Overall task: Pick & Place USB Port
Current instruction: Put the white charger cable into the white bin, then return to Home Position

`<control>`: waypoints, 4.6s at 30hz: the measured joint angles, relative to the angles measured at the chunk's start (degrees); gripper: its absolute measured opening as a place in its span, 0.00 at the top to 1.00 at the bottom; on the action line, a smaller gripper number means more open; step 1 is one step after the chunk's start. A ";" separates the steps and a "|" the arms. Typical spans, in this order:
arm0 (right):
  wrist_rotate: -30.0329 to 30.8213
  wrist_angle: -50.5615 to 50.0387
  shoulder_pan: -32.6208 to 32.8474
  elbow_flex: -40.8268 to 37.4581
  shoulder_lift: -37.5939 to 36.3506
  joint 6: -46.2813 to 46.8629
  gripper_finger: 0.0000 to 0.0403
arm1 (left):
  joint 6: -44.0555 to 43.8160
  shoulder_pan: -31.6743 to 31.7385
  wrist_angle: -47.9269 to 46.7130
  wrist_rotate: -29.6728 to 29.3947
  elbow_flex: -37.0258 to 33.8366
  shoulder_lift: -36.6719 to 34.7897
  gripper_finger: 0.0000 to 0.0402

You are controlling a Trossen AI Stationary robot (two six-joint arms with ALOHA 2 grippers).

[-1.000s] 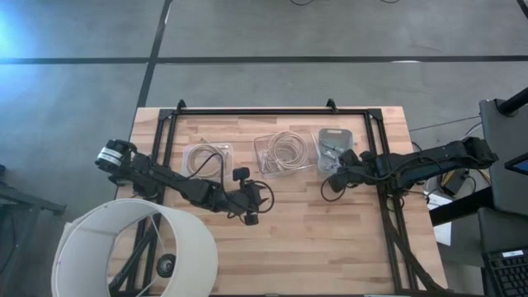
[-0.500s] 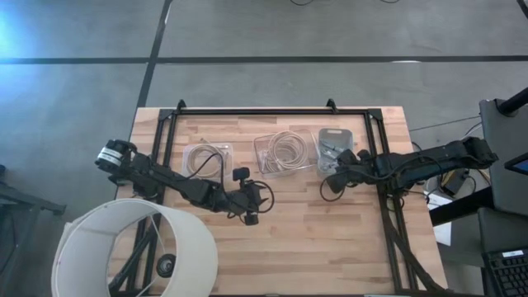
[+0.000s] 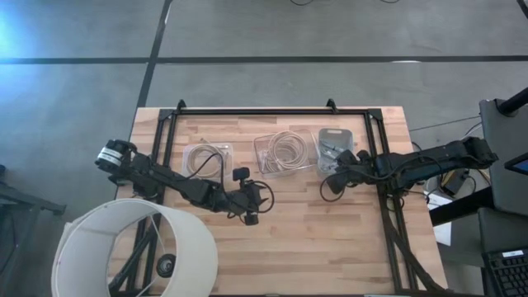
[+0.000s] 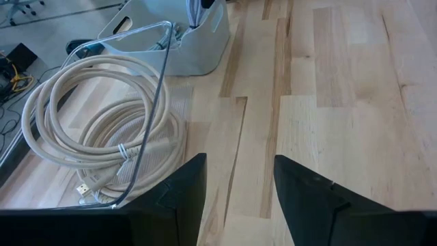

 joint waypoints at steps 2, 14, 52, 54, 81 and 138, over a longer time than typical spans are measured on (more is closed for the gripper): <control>-0.01 -0.02 0.00 0.00 0.00 0.00 0.97 | 0.00 0.00 -0.01 0.00 0.00 0.00 0.57; -0.19 0.09 0.00 -0.02 0.00 0.00 0.97 | 0.00 0.00 -0.01 0.00 0.00 0.00 0.57; 0.41 3.00 -0.02 -0.07 -0.02 -2.06 0.67 | 0.00 0.00 0.00 -0.02 0.00 0.00 0.57; 0.63 2.98 -0.04 -0.07 -0.02 -4.01 0.67 | 0.00 0.01 -0.01 -0.02 0.00 0.00 0.57; 9.14 2.82 0.00 3.35 -0.09 -12.58 0.70 | 0.00 0.01 -0.01 -0.02 0.00 0.00 0.57; 9.16 19.01 0.11 12.57 0.42 -33.07 0.82 | -3.12 -1.05 -22.66 -22.23 -0.16 -20.37 0.57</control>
